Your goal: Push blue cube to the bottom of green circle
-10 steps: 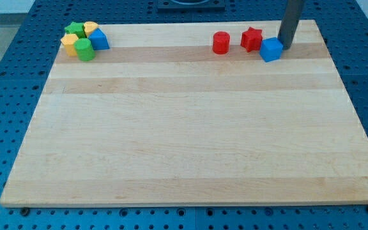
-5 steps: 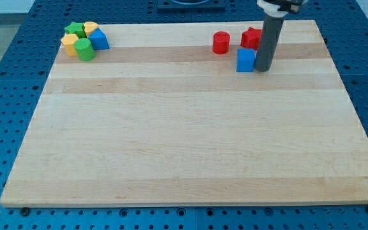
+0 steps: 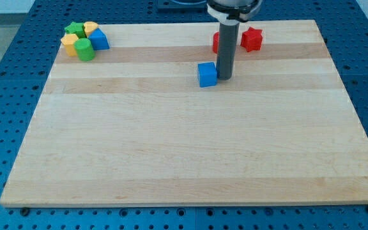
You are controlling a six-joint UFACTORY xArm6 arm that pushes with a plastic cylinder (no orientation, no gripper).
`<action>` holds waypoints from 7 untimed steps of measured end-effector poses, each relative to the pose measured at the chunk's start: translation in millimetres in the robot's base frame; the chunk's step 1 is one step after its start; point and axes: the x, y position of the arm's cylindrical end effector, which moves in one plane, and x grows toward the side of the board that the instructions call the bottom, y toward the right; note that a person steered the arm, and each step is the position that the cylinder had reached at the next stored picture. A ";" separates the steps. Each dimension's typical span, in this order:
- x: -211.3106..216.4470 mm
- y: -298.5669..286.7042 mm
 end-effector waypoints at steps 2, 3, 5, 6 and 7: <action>3.2 -92.2; 0.2 -148.0; -29.4 -225.7; -52.7 -251.4; -52.9 -241.5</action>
